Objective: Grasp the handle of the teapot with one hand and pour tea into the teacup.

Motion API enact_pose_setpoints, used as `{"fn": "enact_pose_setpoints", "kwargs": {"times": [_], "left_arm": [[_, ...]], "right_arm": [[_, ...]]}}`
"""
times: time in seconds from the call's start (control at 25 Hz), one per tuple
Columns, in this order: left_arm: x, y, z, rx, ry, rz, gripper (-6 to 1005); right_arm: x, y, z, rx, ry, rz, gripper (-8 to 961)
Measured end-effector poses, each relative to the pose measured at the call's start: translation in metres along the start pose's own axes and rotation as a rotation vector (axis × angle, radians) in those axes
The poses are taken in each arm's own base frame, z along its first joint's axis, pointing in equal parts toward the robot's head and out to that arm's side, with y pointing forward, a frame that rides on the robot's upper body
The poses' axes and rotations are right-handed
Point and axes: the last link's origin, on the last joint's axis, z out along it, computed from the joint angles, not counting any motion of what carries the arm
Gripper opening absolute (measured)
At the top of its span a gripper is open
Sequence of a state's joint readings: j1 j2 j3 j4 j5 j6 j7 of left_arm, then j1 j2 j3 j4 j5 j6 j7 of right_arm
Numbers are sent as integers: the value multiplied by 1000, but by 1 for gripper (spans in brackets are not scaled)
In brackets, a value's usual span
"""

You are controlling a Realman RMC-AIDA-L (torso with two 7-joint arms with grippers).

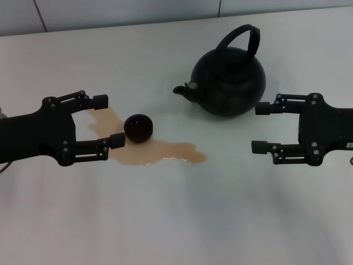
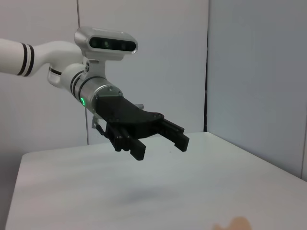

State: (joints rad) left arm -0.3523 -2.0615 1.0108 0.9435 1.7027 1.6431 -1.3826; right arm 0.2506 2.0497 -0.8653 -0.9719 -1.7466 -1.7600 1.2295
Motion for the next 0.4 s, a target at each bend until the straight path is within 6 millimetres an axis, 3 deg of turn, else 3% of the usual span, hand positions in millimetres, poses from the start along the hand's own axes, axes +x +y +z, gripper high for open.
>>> {"fn": "enact_pose_setpoints", "kwargs": {"times": [0.4], "left_arm": [[-3,2,-1,0,0,-5,859]], "right_arm": [[0,-1,2,-2,1,-9,719]]}}
